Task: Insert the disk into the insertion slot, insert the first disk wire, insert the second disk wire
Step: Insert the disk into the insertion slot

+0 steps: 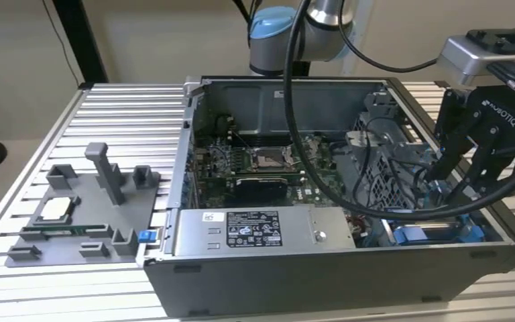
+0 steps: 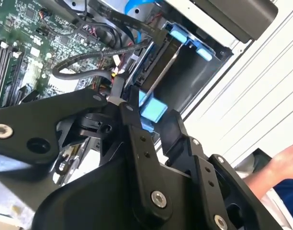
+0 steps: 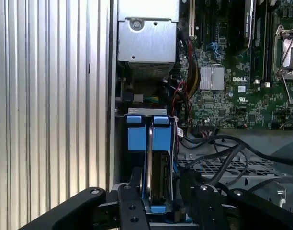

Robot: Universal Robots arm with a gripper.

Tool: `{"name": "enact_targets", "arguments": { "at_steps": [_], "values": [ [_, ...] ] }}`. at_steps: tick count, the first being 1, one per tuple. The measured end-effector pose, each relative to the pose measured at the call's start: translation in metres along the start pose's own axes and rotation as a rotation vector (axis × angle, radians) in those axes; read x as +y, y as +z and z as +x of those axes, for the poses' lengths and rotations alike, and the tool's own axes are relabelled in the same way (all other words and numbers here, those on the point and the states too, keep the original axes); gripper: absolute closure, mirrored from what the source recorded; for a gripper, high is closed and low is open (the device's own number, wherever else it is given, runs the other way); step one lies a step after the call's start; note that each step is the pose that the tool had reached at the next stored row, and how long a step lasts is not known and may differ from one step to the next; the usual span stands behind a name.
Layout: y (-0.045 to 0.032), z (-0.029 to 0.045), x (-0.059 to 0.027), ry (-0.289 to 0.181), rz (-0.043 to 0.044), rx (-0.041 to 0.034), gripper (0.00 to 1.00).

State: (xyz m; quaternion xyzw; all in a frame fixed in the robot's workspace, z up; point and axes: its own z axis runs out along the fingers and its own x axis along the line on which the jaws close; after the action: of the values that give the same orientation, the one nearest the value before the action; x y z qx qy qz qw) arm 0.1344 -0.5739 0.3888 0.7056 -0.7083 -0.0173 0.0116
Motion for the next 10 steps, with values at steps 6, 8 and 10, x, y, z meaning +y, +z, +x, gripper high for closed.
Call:
{"name": "enact_targets", "arguments": {
  "at_steps": [6,8,10],
  "values": [
    [-0.0161,-0.0001,0.0006,0.0,-0.0058,-0.0008,0.0],
    [-0.0161,-0.0002,0.0006,0.0,-0.0041,-0.0026,0.0],
    [-0.016,-0.0012,0.0013,-0.002,0.0099,-0.0028,0.0]
  ]
}}
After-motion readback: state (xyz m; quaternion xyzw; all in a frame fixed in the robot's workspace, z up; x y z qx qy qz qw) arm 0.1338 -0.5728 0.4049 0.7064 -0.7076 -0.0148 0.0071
